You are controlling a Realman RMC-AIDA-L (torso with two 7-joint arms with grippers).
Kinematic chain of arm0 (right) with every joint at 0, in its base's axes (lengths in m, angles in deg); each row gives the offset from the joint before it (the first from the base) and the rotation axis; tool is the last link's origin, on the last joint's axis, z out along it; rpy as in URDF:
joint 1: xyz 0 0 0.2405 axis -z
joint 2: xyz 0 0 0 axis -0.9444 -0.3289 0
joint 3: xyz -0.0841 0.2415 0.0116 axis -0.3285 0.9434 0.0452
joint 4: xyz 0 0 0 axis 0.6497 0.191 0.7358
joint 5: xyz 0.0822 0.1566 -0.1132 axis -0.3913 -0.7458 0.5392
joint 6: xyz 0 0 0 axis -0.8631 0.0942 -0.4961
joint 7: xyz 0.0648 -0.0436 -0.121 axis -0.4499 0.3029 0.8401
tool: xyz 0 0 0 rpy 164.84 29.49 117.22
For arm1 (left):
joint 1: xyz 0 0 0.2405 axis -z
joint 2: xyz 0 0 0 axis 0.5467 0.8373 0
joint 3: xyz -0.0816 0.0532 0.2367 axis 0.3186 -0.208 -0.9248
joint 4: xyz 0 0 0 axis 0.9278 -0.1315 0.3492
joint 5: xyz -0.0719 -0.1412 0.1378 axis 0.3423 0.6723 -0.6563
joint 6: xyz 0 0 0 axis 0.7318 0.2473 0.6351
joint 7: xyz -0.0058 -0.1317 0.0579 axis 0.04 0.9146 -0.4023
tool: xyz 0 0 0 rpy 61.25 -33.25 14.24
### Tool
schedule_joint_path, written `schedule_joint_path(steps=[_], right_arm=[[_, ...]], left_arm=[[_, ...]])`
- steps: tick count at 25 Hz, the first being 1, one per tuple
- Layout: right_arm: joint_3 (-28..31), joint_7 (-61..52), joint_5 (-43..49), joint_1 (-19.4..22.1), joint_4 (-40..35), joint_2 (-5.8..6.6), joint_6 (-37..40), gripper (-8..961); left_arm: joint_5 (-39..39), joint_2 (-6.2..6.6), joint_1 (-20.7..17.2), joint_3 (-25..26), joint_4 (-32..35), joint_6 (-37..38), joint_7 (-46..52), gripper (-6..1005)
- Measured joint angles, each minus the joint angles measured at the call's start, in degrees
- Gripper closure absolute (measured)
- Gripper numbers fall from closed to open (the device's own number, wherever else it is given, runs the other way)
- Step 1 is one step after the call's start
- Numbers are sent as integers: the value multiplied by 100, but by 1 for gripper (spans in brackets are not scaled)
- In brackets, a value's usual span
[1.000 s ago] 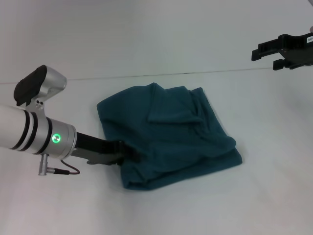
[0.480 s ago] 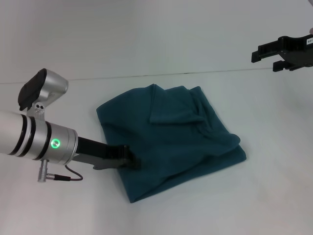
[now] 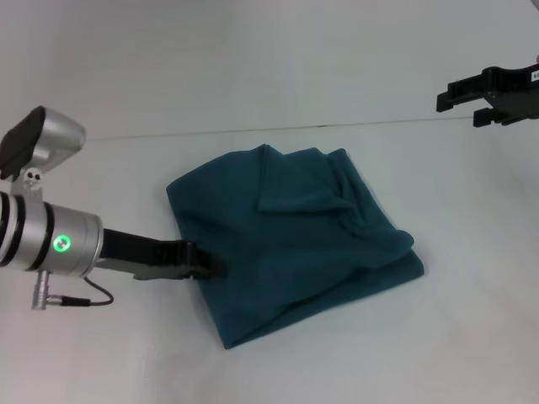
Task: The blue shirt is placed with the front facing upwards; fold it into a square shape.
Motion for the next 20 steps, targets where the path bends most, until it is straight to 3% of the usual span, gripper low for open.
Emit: schedule_joint_path(steps=[8,14,16,20], right_arm=[[6,7,0,5,-1,0,0,172],[24,47,-2,5,-1,0,-9,173],[25,51,-7,5,-1,-2,-9,173],[26,57,-9,5,-1,-6,-10,174]], left_arm=[[10,66,-32,158,-195,-69,370,683],[-19,29,-30,166,-202,-77,351,475],[-146,-40,51,-265,-199,-201,368,382],[-419,-114,201,-634,-258,-439,643,207]])
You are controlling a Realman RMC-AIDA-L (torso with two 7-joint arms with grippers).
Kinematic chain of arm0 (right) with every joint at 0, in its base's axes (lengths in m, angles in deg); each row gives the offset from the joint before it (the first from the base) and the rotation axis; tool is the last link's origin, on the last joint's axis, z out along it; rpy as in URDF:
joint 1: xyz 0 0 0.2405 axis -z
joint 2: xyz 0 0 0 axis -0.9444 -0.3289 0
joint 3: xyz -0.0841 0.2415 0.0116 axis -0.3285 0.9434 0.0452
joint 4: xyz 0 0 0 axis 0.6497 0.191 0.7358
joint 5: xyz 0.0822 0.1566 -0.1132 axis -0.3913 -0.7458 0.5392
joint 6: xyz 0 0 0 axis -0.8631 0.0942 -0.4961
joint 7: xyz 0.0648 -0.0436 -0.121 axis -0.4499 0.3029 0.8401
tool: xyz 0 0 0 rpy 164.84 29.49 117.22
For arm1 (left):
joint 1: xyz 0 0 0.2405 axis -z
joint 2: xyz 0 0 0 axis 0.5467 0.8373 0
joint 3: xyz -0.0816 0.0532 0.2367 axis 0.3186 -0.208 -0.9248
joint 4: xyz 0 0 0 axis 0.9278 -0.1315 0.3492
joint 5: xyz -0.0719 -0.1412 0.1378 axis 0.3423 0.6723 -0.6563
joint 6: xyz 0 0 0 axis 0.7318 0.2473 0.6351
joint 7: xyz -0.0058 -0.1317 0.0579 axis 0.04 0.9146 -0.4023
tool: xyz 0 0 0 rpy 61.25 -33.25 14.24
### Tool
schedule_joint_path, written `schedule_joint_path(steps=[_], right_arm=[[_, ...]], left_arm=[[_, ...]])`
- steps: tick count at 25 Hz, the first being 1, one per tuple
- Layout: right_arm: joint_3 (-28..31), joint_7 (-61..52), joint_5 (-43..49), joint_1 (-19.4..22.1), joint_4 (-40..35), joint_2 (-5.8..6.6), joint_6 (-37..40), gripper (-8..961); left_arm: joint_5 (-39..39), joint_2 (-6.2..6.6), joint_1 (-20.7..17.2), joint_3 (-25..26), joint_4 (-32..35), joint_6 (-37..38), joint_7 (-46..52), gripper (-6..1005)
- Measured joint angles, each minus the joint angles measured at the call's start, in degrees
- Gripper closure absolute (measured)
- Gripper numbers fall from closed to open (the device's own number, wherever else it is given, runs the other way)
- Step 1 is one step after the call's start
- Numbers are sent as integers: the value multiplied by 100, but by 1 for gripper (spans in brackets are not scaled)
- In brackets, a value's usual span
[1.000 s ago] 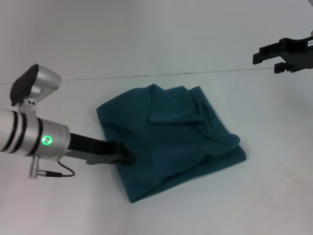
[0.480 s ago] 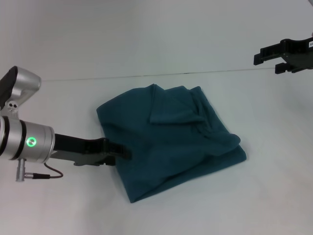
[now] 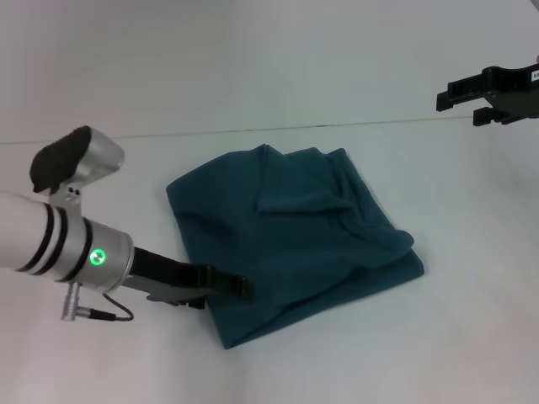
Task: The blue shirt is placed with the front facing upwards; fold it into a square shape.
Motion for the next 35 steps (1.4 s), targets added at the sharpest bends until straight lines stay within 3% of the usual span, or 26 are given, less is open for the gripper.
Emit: schedule_joint_path(steps=[4,19,28,34,35], right_arm=[[0,2,-7,0,0,-9,0,175],[8,2,-9,-1,0,-26,0,178],[8,6,-165,28,0,-25,6,180],[-4,9,-167,33,0,-20,9,182],[-4,9,-167,34,0,-20,9,182]], left_arm=[[-103,-32,96,38,-104,-159,251,65],[-121,-32,522,82,-776,-769,333,154],[-144,-40,650,20,-806,-924,296,207],[-147,-40,660,-11,-811,-954,312,406],[-147,-40,661,-12,-812,-952,313,484]])
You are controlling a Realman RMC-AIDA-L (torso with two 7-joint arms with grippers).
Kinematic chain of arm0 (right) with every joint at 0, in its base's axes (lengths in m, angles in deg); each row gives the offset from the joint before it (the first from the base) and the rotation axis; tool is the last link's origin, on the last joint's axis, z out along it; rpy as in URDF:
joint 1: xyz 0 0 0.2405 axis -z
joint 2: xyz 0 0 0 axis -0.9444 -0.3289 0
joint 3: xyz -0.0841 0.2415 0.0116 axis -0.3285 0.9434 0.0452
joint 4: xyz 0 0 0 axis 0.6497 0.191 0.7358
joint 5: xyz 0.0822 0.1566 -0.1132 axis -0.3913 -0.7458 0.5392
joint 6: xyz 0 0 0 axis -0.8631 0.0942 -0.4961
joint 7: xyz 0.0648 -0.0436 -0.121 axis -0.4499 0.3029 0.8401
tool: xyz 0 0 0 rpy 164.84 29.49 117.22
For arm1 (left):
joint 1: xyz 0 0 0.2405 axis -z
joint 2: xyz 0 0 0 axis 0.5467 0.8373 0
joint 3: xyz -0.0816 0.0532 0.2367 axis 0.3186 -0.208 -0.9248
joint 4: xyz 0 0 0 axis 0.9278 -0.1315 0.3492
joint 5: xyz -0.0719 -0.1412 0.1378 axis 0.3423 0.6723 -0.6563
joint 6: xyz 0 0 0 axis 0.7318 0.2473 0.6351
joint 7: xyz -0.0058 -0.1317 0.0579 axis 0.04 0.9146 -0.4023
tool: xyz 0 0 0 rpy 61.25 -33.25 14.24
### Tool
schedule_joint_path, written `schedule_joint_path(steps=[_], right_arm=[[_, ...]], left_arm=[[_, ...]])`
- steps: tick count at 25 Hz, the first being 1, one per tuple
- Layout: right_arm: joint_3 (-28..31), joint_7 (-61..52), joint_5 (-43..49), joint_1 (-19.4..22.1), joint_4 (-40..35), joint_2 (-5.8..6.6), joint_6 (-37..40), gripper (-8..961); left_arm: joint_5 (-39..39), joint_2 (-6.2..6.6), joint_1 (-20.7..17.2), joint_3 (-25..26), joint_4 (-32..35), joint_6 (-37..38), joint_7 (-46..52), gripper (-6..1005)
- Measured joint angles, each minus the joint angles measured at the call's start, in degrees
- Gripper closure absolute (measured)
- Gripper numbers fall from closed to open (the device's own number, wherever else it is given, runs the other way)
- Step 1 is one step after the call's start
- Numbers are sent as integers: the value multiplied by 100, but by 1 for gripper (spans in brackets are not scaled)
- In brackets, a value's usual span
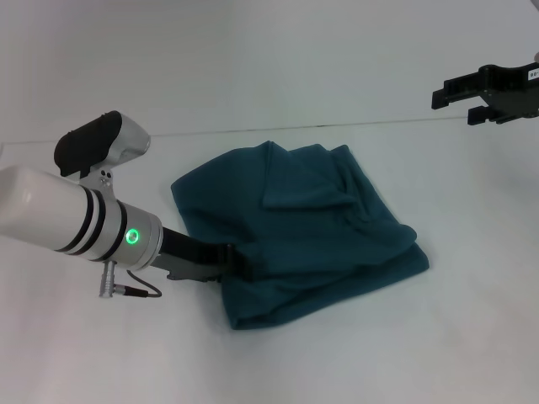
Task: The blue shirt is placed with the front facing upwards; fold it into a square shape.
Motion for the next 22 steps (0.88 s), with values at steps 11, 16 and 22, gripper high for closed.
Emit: schedule_joint_path(steps=[11,16,22], right_arm=[[-5,1,0,25,0,-4,-4,184],[-3,1,0,57,0,-8,-9,186],[-2,1,1,89,0,-9,-5,187]], left_arm=[[297,15,-321,177,520,829,-180,846],[351,231,-686,461,623,1216,-293,894],[351,645,-1378,674,798,1673,-385,894]])
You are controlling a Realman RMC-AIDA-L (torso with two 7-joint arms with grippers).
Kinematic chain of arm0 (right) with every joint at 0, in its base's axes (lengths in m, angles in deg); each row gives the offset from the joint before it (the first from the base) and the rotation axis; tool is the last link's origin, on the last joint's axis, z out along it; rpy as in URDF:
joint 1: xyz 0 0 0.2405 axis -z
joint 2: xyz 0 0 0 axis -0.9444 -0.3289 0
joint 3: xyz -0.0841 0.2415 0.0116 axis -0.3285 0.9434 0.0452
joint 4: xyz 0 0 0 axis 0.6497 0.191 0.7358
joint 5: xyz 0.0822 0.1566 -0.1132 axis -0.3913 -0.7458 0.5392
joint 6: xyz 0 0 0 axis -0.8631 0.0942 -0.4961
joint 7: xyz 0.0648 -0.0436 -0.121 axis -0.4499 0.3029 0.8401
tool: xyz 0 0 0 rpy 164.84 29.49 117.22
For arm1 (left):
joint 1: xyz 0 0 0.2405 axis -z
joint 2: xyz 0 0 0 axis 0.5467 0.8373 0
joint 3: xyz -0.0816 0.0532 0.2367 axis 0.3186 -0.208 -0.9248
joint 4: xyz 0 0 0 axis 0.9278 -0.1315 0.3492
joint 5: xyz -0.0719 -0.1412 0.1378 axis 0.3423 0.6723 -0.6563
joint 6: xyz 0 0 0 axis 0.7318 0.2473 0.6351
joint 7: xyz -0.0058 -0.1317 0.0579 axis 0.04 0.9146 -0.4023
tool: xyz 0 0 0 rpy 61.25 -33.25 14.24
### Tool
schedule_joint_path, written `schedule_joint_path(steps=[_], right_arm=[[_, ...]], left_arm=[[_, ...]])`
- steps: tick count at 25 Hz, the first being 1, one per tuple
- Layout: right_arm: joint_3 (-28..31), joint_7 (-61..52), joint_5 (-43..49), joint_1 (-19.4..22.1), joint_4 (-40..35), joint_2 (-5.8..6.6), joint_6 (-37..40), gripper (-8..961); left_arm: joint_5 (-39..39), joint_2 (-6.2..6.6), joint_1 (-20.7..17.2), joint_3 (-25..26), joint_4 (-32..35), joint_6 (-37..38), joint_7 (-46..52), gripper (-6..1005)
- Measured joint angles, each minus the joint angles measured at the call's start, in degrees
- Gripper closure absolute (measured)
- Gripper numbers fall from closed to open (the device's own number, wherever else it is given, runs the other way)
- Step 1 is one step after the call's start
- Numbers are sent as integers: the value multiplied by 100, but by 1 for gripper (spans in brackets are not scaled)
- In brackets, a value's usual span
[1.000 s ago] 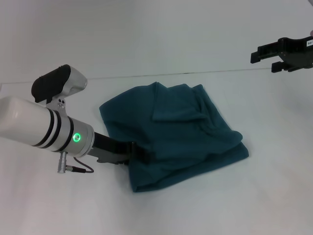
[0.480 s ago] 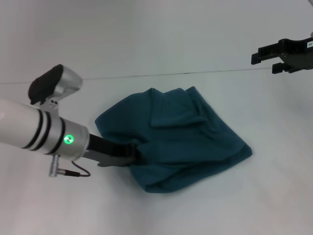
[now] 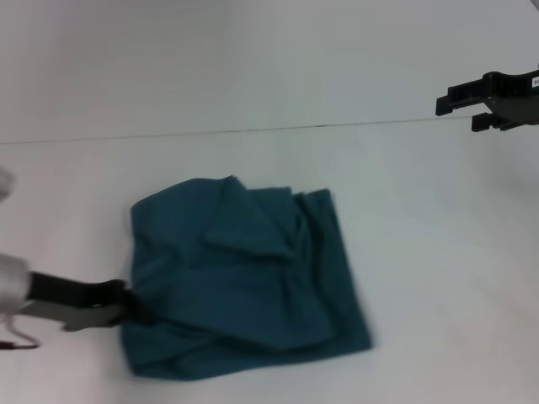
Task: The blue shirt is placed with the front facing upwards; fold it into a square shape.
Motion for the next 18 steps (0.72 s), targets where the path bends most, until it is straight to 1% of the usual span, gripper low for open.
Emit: schedule_joint_path(steps=[2,3,5,8,11,13,16,18], right_arm=[[0,0,0,6,0,0,0,187],[2,0,0,9,0,0,0,188],[-3,0,0,11,0,-1,-2,188],[-18,0,0,9,0,-7,-3,189],[-20,0,0,4,0,-9,-3,189],[-20,0,0,11,0,-9,-2,190],[-20,0,0,38,0,-8,-3,190],[-20,1,0,54,0,-9,-5,191]], left_arm=[[0,135,-178,166,23,109,-36,888],[0,176,-237,256,24,161,-70,885],[0,217,-312,498,24,339,-237,878],[-14,213,-329,713,23,498,-435,869],[-116,242,-314,673,15,630,-459,859],[-288,252,-320,659,138,674,-460,852],[-465,232,-377,711,359,624,-435,843],[-488,262,-391,759,403,599,-392,836]])
